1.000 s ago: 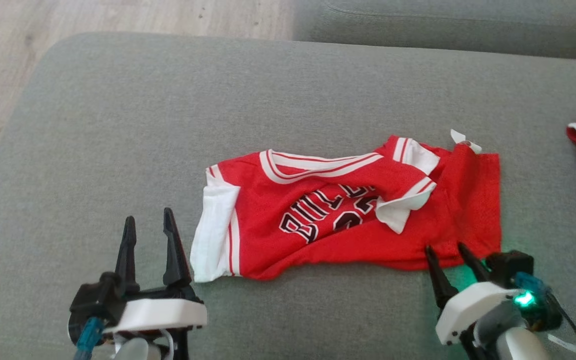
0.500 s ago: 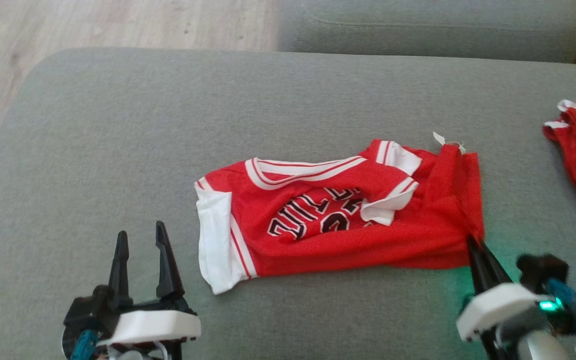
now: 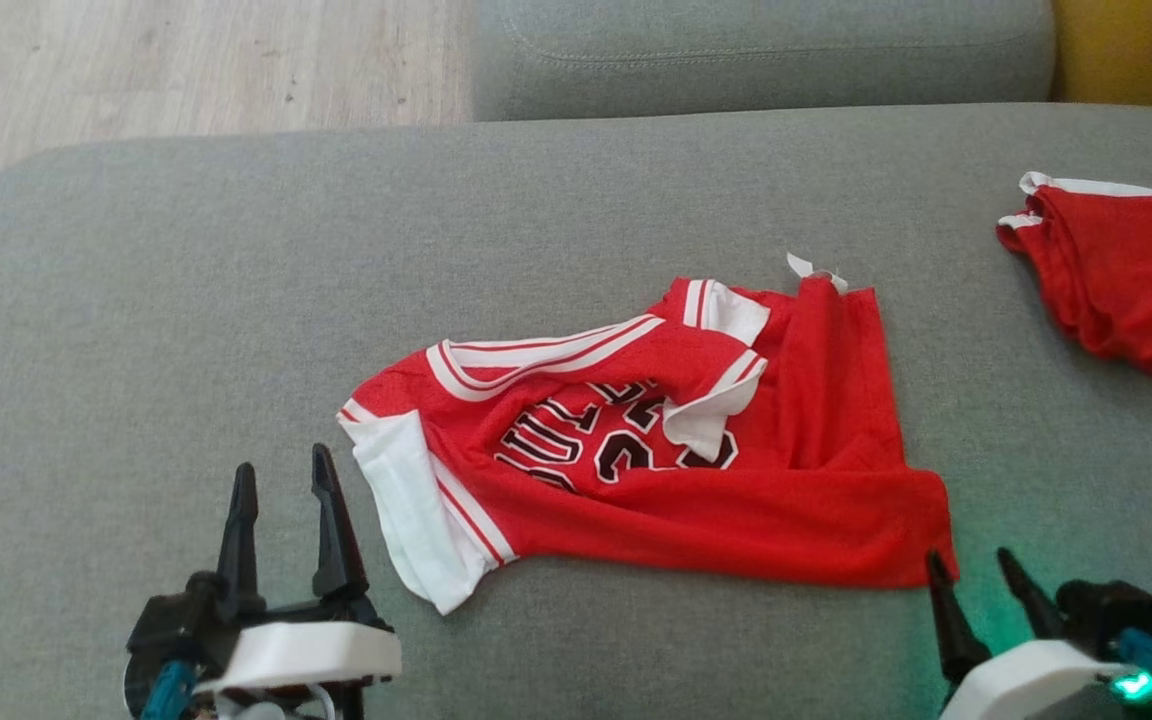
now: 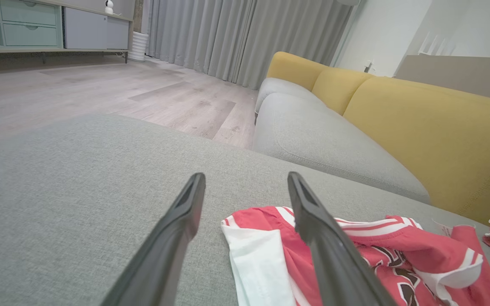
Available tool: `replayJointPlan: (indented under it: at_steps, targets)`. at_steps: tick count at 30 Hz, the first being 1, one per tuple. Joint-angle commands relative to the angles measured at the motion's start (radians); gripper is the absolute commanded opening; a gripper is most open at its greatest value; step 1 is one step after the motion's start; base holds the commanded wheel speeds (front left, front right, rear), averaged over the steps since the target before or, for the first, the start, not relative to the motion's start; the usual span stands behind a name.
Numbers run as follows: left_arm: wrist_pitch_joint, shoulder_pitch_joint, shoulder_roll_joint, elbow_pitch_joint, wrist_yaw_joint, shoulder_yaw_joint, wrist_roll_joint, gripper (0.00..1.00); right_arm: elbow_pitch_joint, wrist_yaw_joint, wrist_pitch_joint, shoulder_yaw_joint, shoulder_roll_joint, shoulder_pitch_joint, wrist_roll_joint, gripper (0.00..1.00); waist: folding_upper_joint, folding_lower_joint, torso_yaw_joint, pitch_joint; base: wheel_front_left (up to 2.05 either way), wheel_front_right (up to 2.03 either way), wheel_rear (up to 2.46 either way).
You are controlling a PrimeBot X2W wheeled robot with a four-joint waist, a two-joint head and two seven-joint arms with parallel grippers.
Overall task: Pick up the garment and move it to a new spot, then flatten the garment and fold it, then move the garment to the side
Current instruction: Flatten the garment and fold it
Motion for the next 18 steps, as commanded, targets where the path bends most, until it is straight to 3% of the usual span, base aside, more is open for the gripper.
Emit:
replayJointPlan:
  at_steps: [1, 5, 10, 18]
  targets:
    - [-0.009, -0.013, 0.006, -0.028, 0.001, 0.029, 0.012, 1.0, -0.058, 0.007, -0.007, 0.007, -0.007, -0.011, 0.004, 1.0, -0.0001, 0.0, -0.002, -0.005, 0.0, 0.0, 0.0]
    - [-0.009, -0.013, 0.006, -0.025, 0.0, 0.028, 0.01, 1.0, -0.161, 0.007, 0.009, -0.013, -0.007, -0.039, -0.027, 1.0, -0.0001, 0.0, 0.007, -0.017, 0.0, 0.0, 0.0]
    - [-0.009, -0.018, 0.006, -0.031, 0.0, 0.023, 0.005, 1.0, -0.236, 0.007, 0.088, 0.054, -0.011, -0.128, -0.071, 1.0, -0.0001, 0.0, 0.042, -0.019, 0.0, 0.0, 0.0]
    - [-0.009, -0.033, 0.006, -0.059, 0.009, 0.012, -0.003, 1.0, -0.095, 0.007, 0.224, 0.2, -0.07, -0.333, -0.025, 1.0, -0.0001, 0.0, 0.133, 0.016, 0.0, 0.0, 0.0]
